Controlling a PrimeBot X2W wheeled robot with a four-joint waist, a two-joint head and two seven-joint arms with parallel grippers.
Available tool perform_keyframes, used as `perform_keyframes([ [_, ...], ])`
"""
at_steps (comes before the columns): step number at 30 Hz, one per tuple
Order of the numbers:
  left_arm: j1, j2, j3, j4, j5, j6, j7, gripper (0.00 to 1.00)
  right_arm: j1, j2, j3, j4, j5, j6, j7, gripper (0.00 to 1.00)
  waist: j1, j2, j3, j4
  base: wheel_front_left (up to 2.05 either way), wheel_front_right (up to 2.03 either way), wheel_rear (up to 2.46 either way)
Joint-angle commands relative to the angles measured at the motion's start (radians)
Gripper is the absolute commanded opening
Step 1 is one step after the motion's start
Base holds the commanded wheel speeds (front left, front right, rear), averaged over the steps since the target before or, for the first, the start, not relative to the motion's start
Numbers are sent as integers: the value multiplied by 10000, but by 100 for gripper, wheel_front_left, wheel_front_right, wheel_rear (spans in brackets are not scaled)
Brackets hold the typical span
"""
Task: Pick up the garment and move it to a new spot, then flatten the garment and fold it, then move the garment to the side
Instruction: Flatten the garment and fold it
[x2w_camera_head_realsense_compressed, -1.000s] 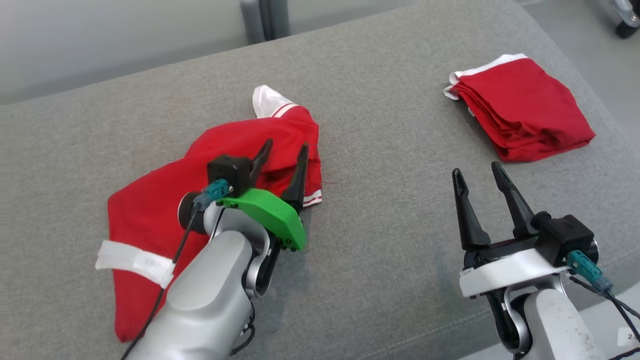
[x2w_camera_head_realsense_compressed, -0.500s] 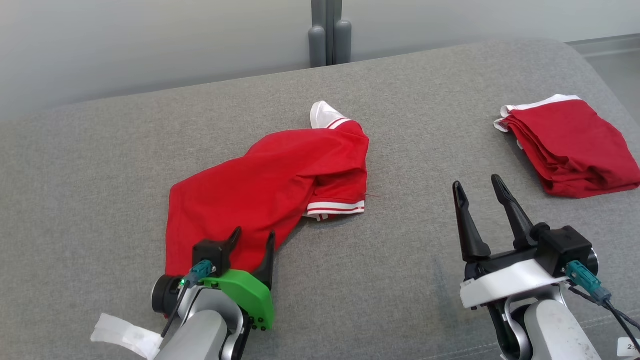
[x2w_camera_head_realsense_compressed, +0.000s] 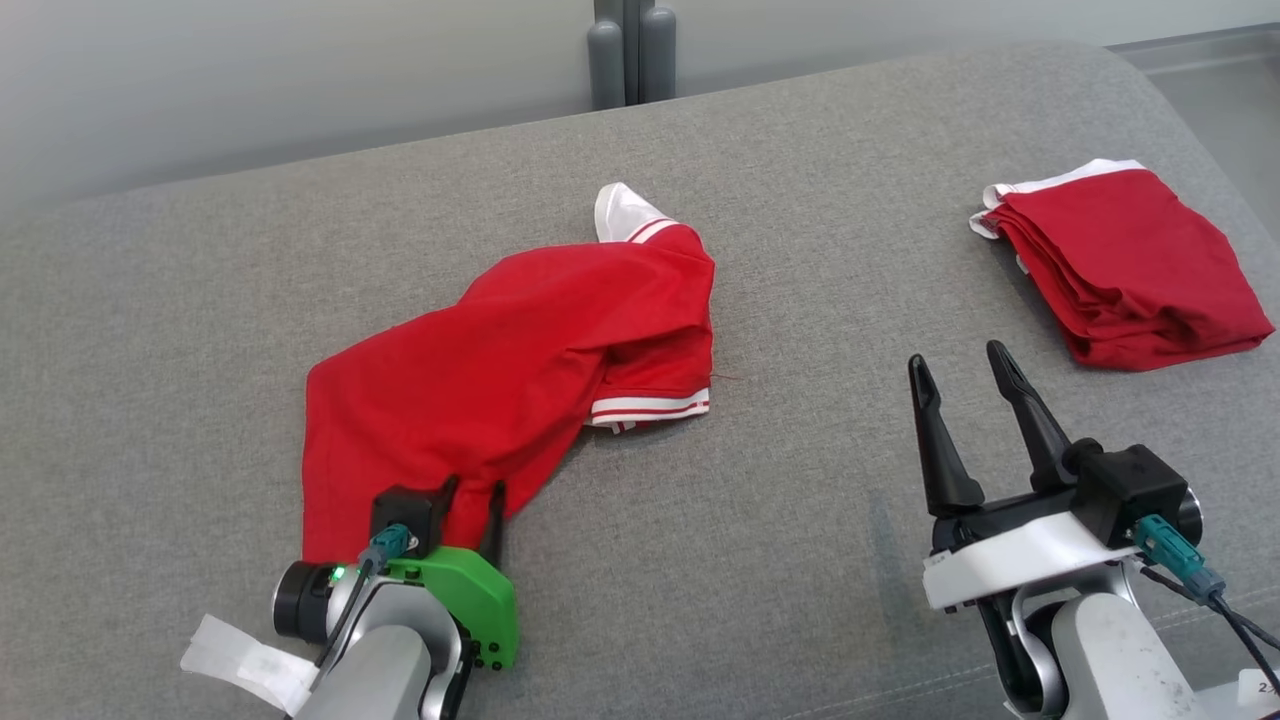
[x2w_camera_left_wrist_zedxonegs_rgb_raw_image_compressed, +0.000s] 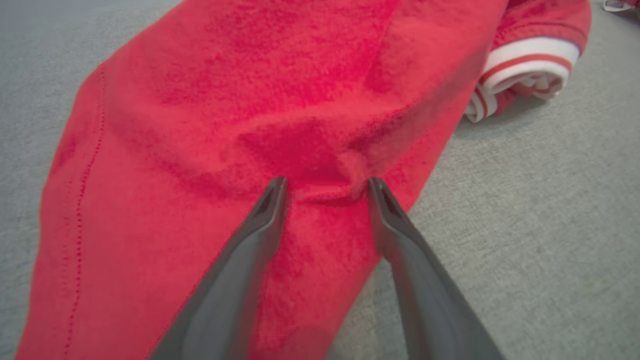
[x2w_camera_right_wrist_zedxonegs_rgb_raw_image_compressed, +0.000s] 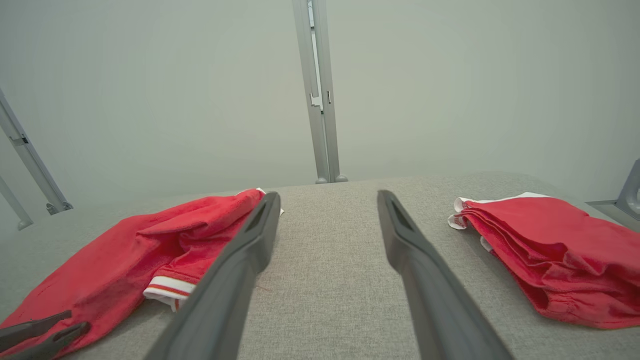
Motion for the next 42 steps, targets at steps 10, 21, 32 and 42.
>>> perform_keyframes([
  [10, -217, 162, 777, -910, 654, -6, -26, 0, -131, -32, -195, -3, -65, -3, -9, 100, 0, 0, 74, 82, 0, 0, 0],
  [21, -956, 678, 1347, -1871, 1093, -98, 18, 0, -224, -33, -103, -24, 25, -3, -33, 100, 0, 0, 246, 108, 0, 0, 0],
  [32, -3487, 1279, 1564, 448, 1142, -258, 407, 0, -843, -32, 416, 91, 124, -3, -51, 100, 0, 0, 1357, -827, 0, 0, 0],
  [42, -4847, 1639, 1584, 2450, 1153, -227, 462, 0, -1216, -29, 522, 152, 308, -2, -65, 100, 0, 0, 2113, -1628, 0, 0, 0],
])
